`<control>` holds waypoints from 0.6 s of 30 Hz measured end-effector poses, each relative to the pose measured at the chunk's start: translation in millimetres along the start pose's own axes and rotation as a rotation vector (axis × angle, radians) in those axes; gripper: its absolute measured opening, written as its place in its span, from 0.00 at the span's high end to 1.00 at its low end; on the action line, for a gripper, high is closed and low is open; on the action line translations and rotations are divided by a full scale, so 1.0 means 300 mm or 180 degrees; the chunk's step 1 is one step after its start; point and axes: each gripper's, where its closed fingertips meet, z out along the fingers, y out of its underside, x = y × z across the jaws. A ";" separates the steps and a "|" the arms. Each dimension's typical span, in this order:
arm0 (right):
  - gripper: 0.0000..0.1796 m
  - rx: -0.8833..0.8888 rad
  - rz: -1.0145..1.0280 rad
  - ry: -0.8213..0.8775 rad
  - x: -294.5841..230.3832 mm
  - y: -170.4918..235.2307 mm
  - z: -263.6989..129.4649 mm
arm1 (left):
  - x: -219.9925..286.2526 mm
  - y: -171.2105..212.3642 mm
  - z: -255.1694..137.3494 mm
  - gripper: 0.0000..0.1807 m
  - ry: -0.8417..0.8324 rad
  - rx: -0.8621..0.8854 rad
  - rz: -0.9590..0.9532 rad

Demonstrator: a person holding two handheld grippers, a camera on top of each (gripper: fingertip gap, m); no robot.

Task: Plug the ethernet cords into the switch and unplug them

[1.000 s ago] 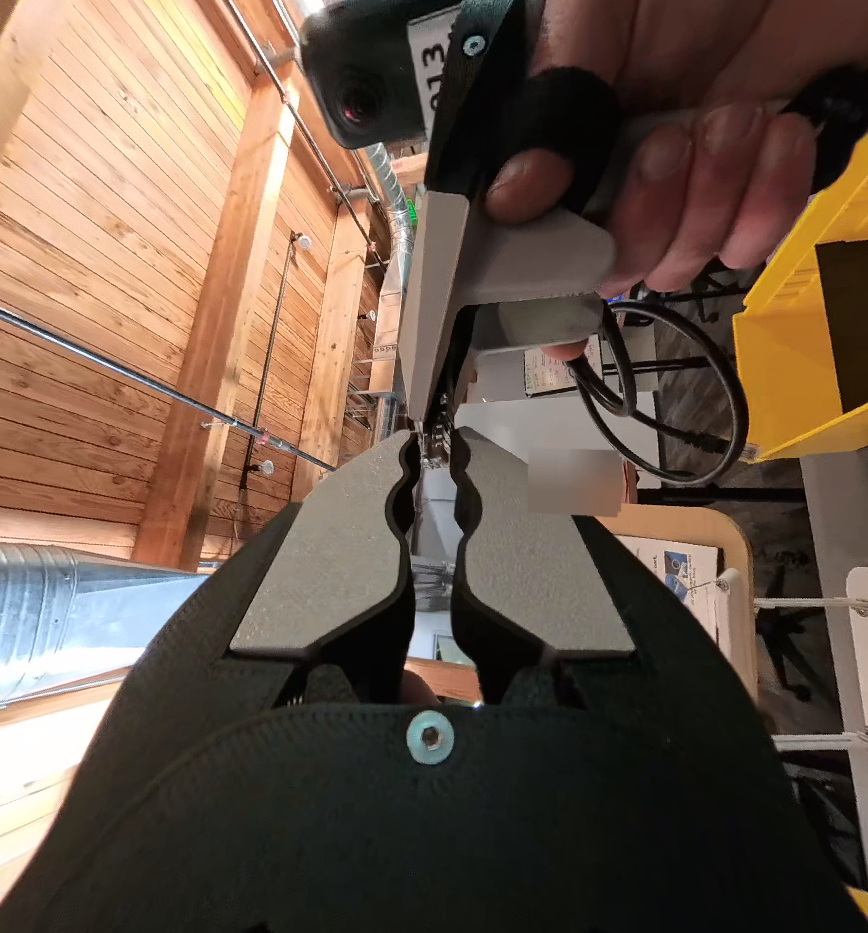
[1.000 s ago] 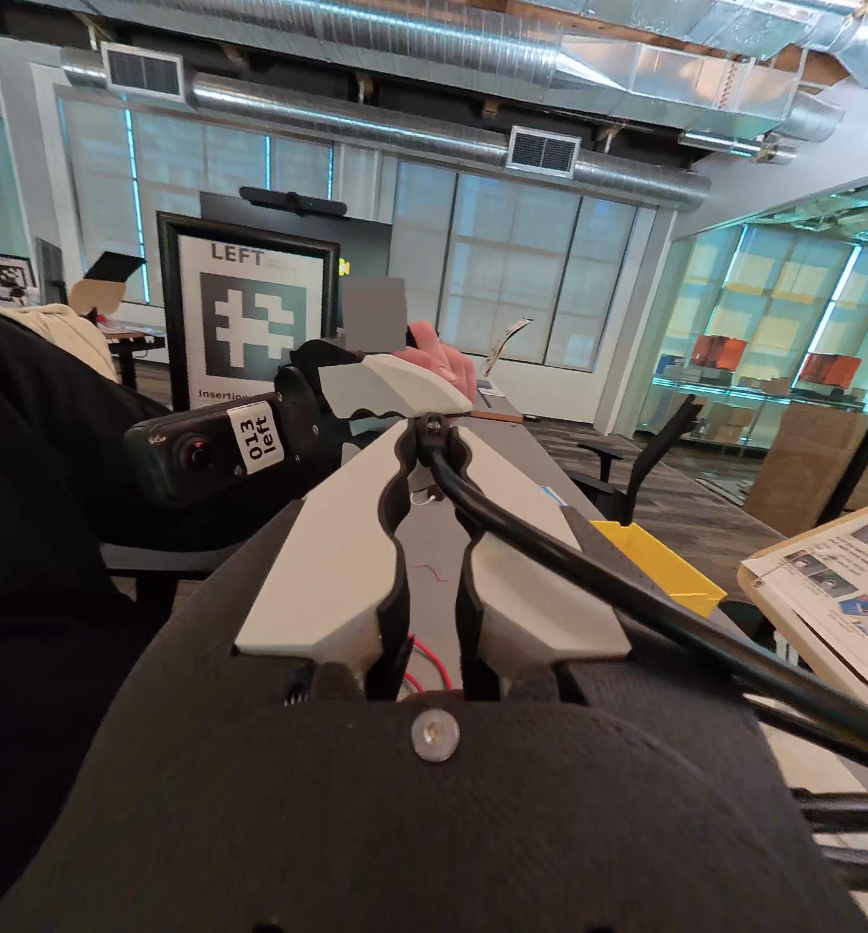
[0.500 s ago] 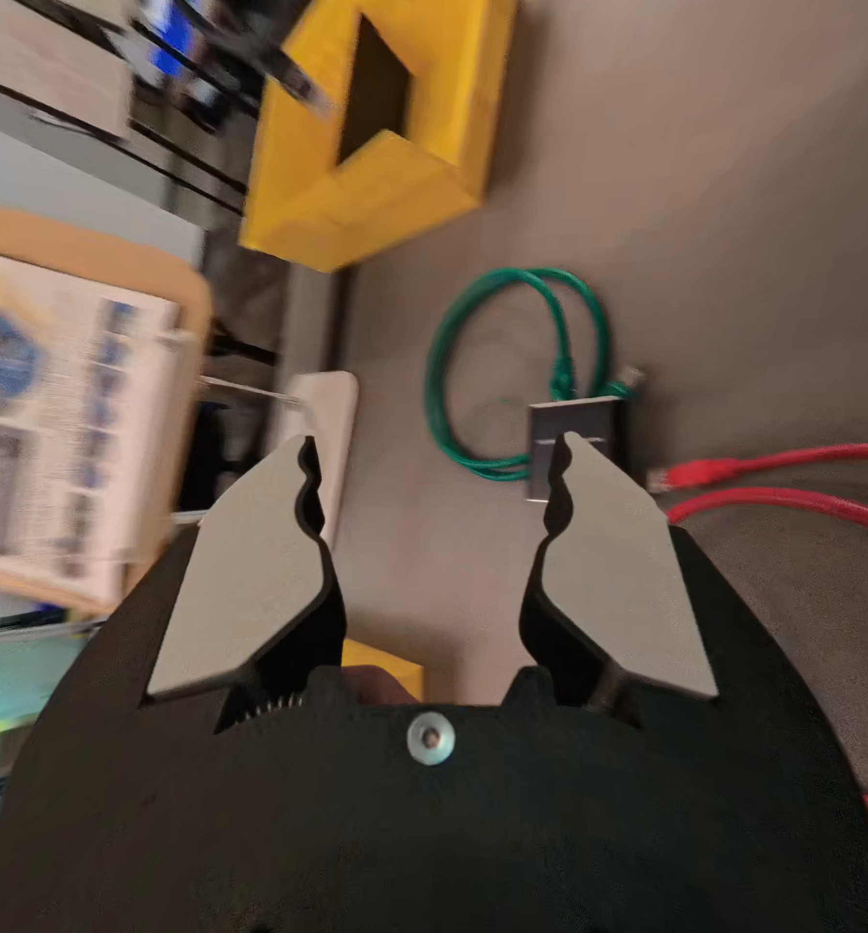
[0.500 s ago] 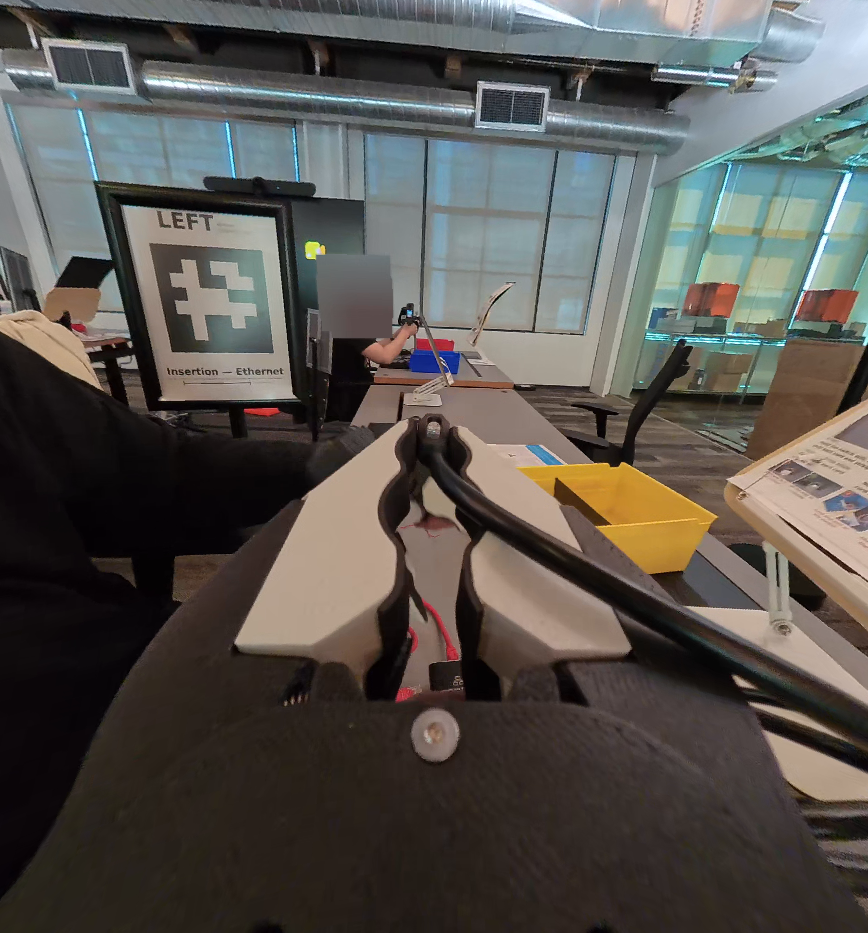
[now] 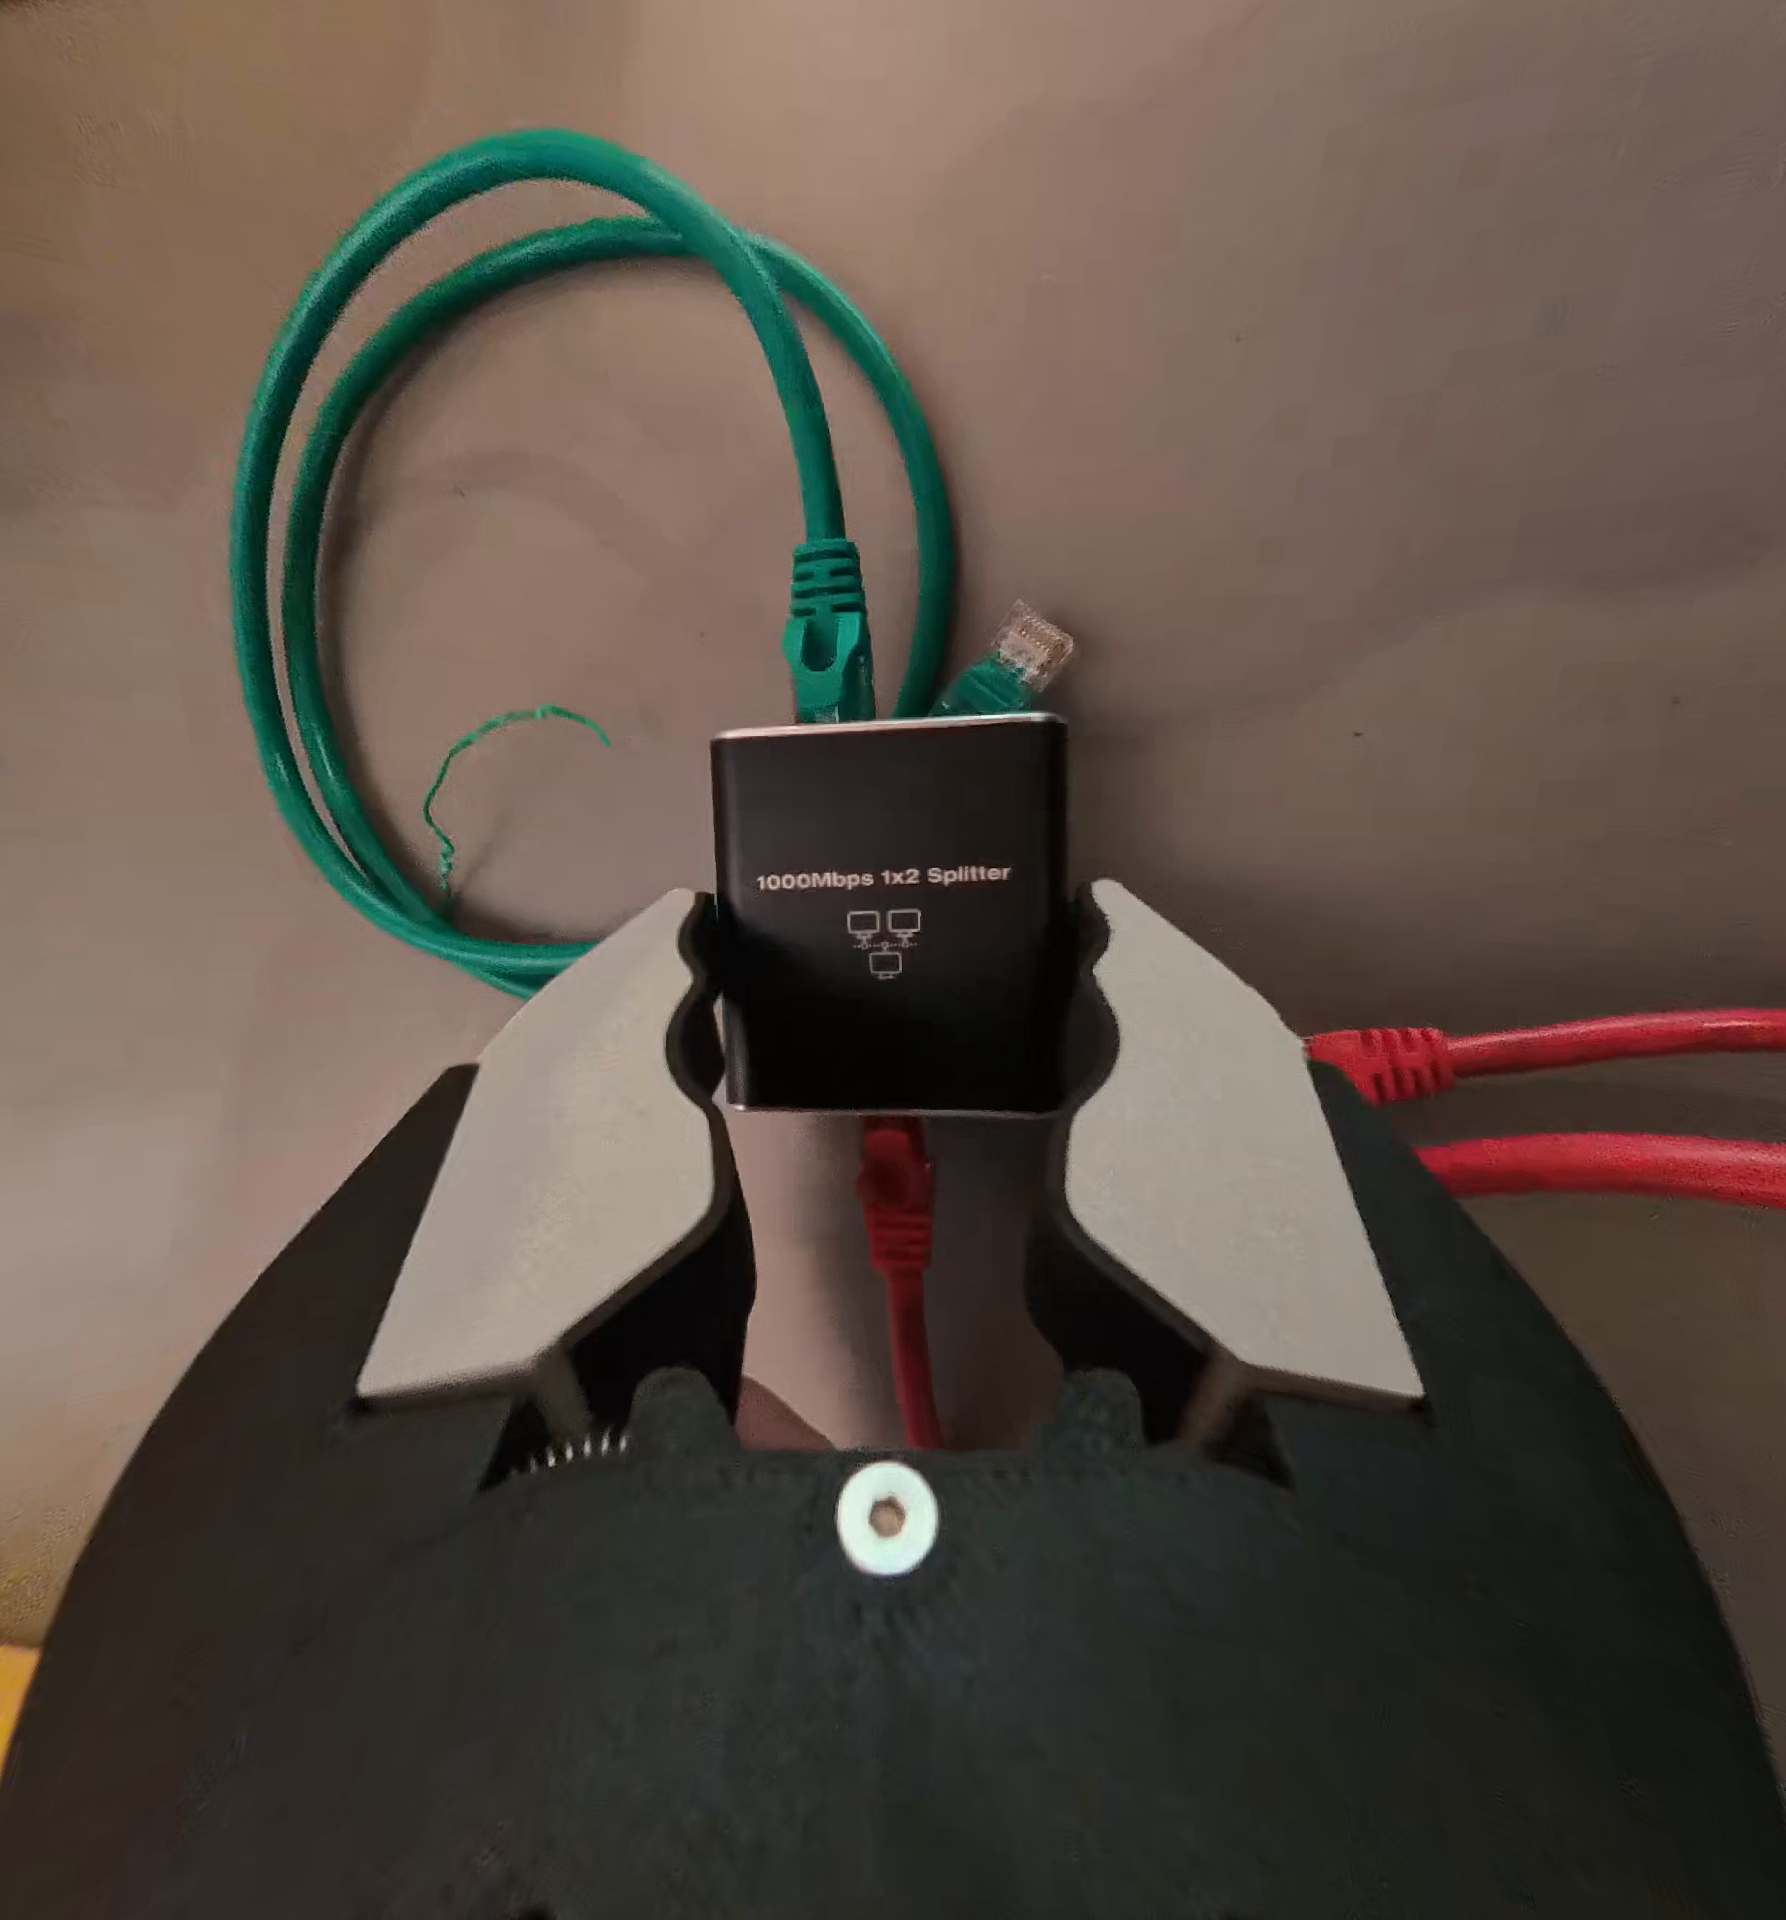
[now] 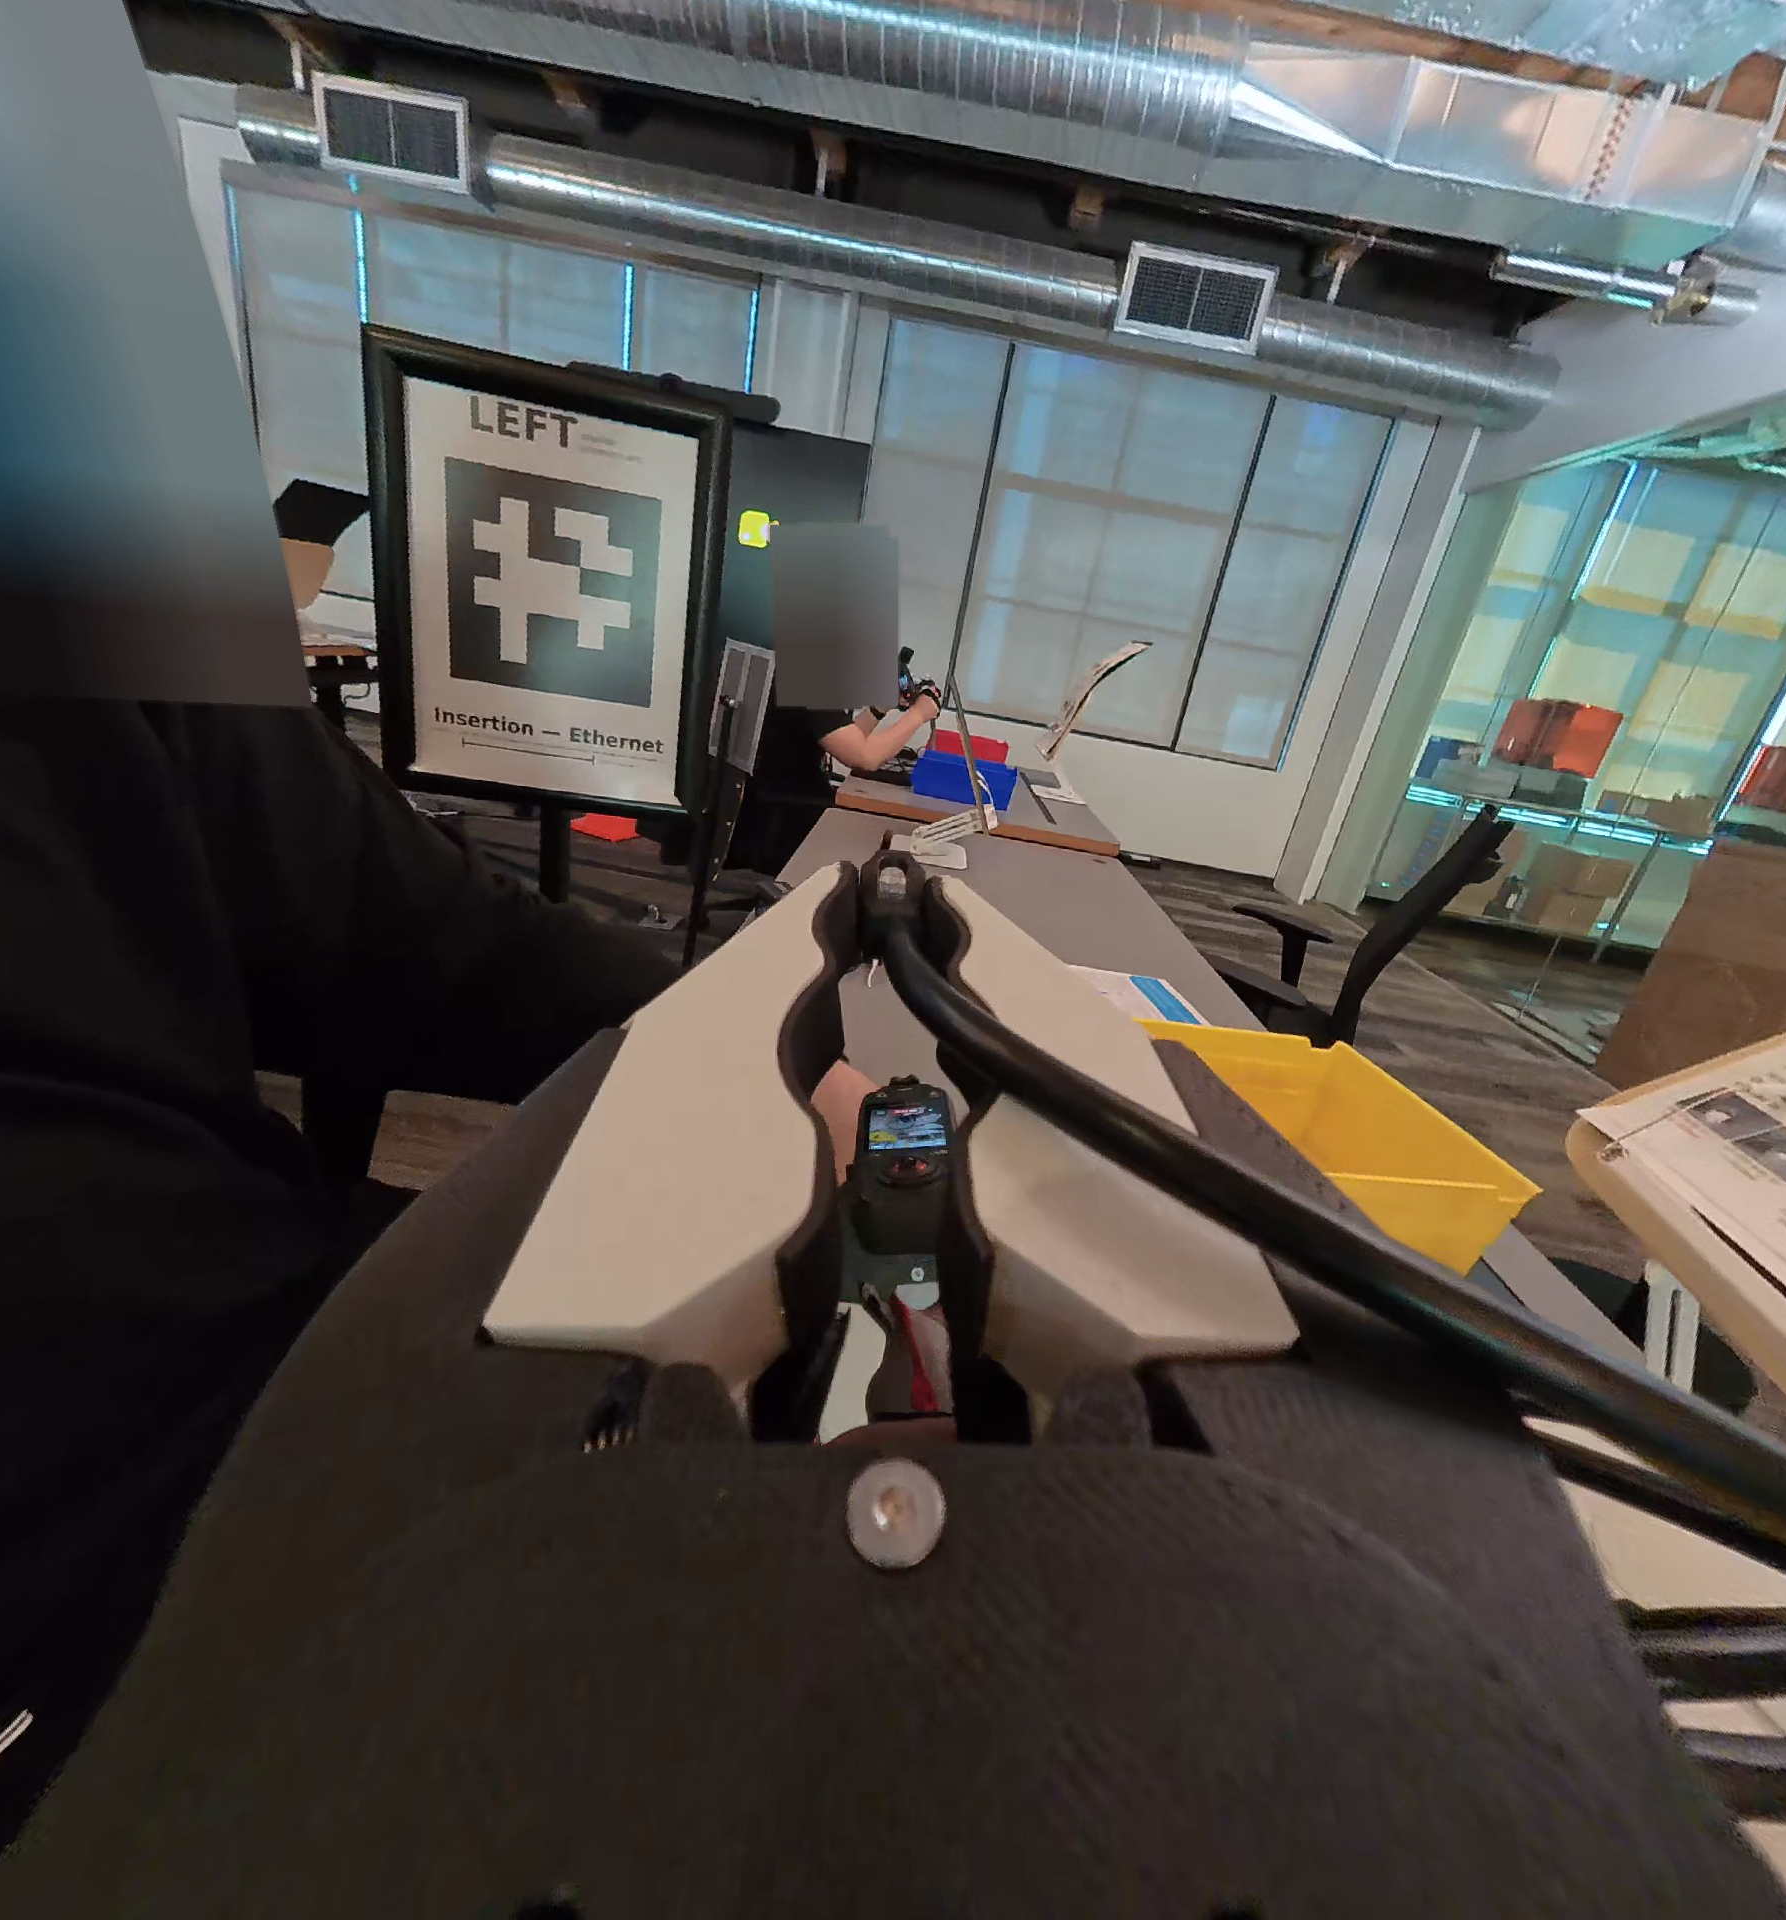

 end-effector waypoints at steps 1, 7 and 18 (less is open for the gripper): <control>0.95 0.0013 -0.0011 -0.0012 -0.002 -0.002 -0.002 | -0.002 -0.003 0.000 0.65 -0.0037 0.0055 0.0020; 0.95 0.0019 -0.0075 0.0003 -0.006 -0.012 -0.012 | -0.046 -0.010 -0.044 0.65 -0.0334 0.0268 0.0026; 0.95 -0.0871 -0.0221 -0.0110 -0.037 0.181 0.119 | -0.075 -0.306 -0.511 0.65 -0.0321 0.1466 -0.0204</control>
